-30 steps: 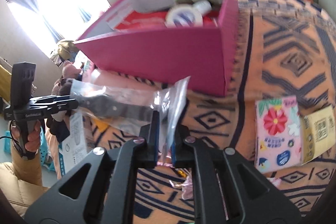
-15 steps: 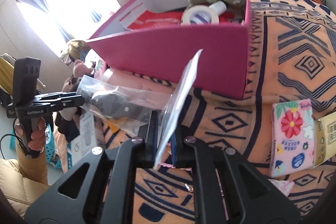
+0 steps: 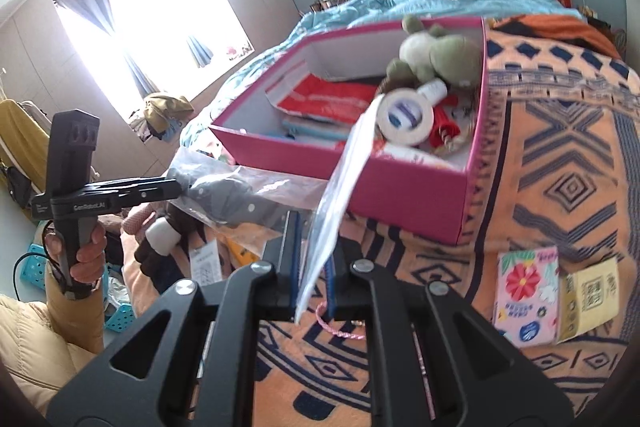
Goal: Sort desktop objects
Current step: 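Lift the clear bag with both tools and carry it over the pink box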
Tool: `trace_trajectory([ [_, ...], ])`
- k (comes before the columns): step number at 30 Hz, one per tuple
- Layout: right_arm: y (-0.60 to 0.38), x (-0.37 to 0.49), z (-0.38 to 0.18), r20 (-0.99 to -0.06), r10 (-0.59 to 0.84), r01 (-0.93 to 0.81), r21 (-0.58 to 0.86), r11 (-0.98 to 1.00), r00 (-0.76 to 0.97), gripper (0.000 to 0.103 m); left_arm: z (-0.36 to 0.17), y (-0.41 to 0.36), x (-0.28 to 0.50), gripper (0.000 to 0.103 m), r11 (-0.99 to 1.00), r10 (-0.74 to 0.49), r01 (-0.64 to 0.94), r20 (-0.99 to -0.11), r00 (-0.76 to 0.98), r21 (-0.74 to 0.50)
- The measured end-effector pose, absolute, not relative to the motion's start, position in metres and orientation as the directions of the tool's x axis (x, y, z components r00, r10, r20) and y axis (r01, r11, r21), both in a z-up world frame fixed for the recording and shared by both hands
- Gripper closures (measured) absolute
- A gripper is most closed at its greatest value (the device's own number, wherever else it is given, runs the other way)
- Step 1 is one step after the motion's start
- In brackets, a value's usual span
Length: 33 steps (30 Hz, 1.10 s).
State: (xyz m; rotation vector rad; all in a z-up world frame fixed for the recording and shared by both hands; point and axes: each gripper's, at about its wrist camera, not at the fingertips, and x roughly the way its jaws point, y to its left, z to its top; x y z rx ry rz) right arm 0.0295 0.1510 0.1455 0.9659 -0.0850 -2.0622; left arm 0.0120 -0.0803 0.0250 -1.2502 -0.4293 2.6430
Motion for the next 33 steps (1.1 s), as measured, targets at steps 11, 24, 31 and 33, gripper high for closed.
trace_trajectory([
  [11,0.153,0.02,0.173,-0.559,-0.723,0.677,0.348,-0.648,-0.405,0.091,0.051,-0.08,-0.004,0.062,-0.948,0.275,-0.071,-0.689,-0.671,-0.309],
  [24,0.147,0.0,0.192,-0.541,-0.721,0.685,0.323,-0.653,-0.432,0.091,0.058,-0.084,-0.026,0.062,-0.946,0.277,-0.067,-0.687,-0.672,-0.316],
  [31,0.144,-0.01,0.196,-0.538,-0.721,0.684,0.323,-0.654,-0.436,0.091,0.059,-0.086,-0.038,0.062,-0.947,0.272,-0.06,-0.689,-0.672,-0.315],
  [33,0.143,-0.013,0.196,-0.54,-0.72,0.681,0.323,-0.656,-0.437,0.091,0.06,-0.086,-0.04,0.062,-0.948,0.269,-0.059,-0.689,-0.673,-0.313],
])
